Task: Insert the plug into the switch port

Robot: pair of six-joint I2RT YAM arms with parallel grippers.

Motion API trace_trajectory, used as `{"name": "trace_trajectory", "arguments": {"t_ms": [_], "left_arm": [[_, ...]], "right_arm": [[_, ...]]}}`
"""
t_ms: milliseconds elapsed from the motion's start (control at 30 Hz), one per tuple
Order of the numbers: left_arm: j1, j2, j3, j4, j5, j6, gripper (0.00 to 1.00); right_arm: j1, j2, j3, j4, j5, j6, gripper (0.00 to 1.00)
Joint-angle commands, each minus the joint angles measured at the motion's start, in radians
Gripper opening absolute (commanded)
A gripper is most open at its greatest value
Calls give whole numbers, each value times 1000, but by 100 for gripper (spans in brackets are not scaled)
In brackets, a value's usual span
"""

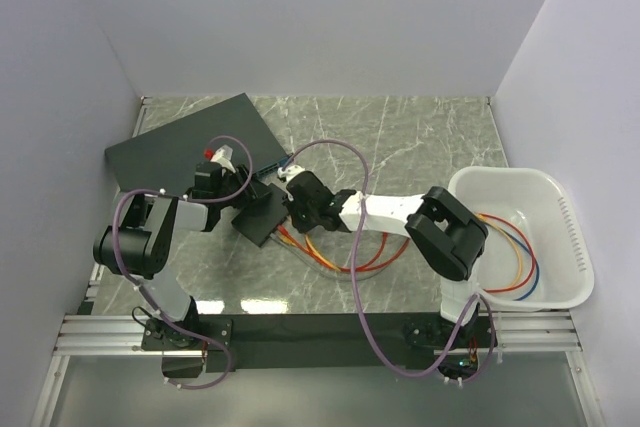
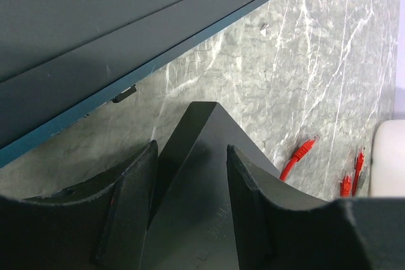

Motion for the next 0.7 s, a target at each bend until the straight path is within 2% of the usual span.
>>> {"name": "trace_trajectory", "arguments": {"t_ms": [0,267,467,667], "left_arm": [[-3,11,19,27,38,-6,53],[-5,28,22,27,39,-6,52],[-3,20,19,26,39,-7,52],[-3,-75,3,4,23,-3,52]], "right_arm": [[29,-7,54,68,2,-2,0],[57,-36,17,97,2,-4,0],[57,-31,13,57,68,-13,0],[46,-138,-128,75,81,13,0]]}}
